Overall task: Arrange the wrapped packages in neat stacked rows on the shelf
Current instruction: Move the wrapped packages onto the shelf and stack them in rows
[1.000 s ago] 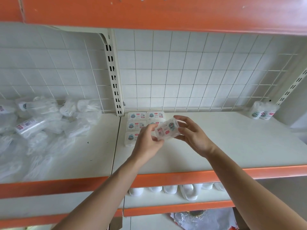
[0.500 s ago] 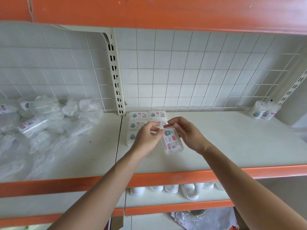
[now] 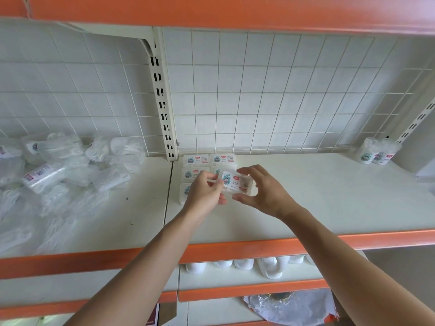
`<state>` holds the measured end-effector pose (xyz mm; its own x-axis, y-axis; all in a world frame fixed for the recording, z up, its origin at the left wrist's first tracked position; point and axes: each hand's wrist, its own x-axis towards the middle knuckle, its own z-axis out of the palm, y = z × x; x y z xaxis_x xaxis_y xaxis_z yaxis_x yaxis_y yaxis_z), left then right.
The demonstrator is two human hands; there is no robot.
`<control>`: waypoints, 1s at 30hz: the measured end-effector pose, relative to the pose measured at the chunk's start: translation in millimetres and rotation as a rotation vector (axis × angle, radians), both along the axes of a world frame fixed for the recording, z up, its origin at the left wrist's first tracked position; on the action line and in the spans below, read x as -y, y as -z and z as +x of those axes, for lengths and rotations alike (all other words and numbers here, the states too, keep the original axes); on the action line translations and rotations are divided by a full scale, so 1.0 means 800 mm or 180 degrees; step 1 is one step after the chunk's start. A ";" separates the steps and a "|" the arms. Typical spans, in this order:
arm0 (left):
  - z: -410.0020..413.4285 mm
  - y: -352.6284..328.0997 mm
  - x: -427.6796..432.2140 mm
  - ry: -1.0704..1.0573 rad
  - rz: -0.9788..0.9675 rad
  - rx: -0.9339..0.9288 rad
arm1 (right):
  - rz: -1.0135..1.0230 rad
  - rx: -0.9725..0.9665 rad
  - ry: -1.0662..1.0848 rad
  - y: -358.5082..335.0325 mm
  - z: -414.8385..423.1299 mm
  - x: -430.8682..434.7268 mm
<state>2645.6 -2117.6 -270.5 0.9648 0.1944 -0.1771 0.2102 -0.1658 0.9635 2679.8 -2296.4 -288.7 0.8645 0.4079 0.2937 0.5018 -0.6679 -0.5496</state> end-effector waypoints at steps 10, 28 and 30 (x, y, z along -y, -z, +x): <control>-0.020 0.023 -0.041 0.0697 0.3430 0.0880 | -0.1033 0.0492 -0.0360 0.031 0.010 0.002; -0.027 0.040 -0.045 0.1033 0.3583 0.0773 | -0.1239 0.0376 -0.0084 0.037 0.007 -0.023; -0.027 0.039 -0.046 0.1065 0.3609 0.0766 | -0.1258 0.0380 -0.0072 0.036 0.006 -0.024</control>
